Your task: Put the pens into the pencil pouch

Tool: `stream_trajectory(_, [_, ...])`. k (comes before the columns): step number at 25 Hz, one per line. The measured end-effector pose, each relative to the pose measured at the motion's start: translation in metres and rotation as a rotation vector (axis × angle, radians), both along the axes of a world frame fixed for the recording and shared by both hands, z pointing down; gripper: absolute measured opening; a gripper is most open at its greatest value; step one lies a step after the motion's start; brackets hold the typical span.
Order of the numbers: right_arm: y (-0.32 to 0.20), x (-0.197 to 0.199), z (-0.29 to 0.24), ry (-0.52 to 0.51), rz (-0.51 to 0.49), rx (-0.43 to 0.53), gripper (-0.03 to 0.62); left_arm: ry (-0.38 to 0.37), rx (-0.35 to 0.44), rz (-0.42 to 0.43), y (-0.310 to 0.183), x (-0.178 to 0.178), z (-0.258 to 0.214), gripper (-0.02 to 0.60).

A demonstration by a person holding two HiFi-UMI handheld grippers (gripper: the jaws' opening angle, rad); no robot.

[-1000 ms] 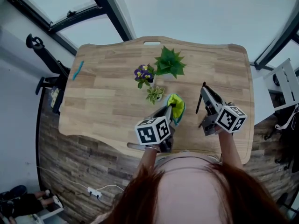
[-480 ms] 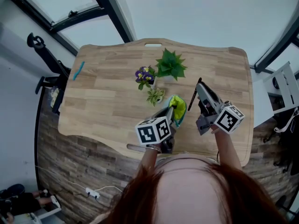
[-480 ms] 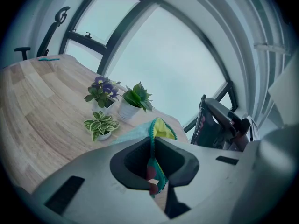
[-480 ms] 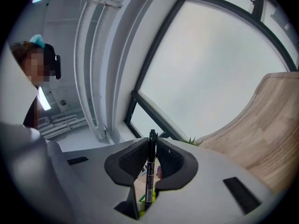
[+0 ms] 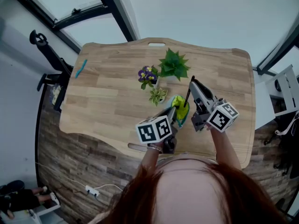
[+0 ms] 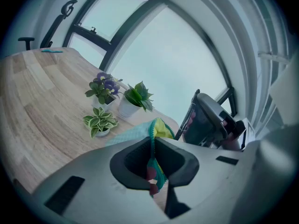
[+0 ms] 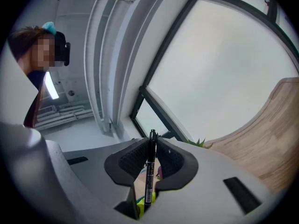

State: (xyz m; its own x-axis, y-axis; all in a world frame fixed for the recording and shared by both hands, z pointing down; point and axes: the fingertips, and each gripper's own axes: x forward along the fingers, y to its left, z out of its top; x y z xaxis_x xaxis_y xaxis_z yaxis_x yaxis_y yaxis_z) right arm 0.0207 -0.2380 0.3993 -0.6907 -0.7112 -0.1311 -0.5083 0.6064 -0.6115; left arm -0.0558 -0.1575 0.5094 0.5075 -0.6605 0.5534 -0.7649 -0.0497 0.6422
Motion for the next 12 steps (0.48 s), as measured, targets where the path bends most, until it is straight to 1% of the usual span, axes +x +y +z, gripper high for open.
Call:
stream_trajectory(5, [-0.001,-0.012,0.007,0.063,-0.022,0.041,0.054,0.030,-0.014,-0.014,-0.003,-0.001,0.000,0.023])
stream_trajectory(9, [0.002,-0.021,0.014,0.146,-0.038,0.086,0.054,0.053,-0.027,-0.027,-0.004,-0.002,0.001,0.023])
stream_trajectory(12, [0.005,-0.026,0.022,0.209,-0.045,0.103,0.054,0.076,-0.035,-0.037,-0.006,-0.003,0.002,0.023])
